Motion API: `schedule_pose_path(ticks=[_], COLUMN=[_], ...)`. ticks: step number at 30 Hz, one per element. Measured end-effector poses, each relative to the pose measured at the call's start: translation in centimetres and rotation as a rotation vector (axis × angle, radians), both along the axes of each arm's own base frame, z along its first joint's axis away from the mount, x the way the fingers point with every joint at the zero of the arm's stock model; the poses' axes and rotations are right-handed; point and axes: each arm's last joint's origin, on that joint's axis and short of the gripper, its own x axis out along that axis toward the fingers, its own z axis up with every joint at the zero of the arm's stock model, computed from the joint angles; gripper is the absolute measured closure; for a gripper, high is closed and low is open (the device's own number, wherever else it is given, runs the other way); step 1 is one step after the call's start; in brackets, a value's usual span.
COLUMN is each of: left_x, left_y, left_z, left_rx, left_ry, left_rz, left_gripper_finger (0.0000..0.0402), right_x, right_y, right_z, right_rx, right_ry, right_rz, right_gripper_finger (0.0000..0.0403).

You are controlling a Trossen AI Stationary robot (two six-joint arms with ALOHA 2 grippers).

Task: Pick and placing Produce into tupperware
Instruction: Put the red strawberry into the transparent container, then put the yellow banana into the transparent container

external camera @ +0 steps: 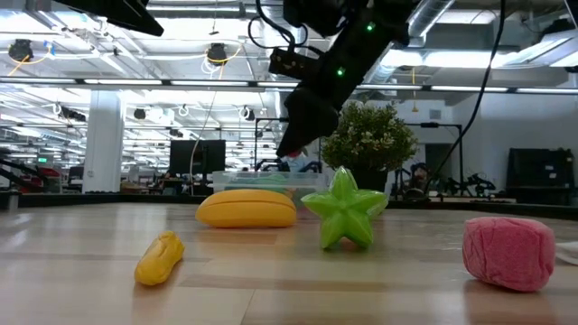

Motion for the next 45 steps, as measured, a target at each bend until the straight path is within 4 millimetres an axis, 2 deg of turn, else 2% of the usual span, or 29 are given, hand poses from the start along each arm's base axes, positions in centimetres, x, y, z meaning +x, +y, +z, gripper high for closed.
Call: schedule_pose_path(ticks=[8,17,34,38,45], left_x=[0.0,0.0,0.0,0.0,0.0], left_y=[0.0,0.0,0.0,-0.1,-0.3], left_z=[0.0,0.0,0.0,0.0,0.0], left_rx=[-0.001,-0.010,-0.021,-0.052,-0.103], left_ry=[0.000,-0.001,-0.003,0.001,0.005], left_rz=[0.000,0.006,0.012,0.005,-0.041], left_gripper_finger=[0.0182,0.0182,0.0182,0.0182,0.0182], right_x=[0.0,-0.1,-0.2,-0.3,-1.3], right_y=[-0.3,-0.3,-0.3,0.5,2.9], right_z=[-0.1,-0.1,-0.2,-0.3,-0.7], right_rx=[0.023,0.025,0.024,0.020,0.002], right_ry=[0.000,0.009,0.020,0.039,0.134], right_rz=[-0.011,-0.009,-0.008,0.013,0.082], right_gripper_finger=[0.0248,0.0256,0.0220,0.0218,0.0222])
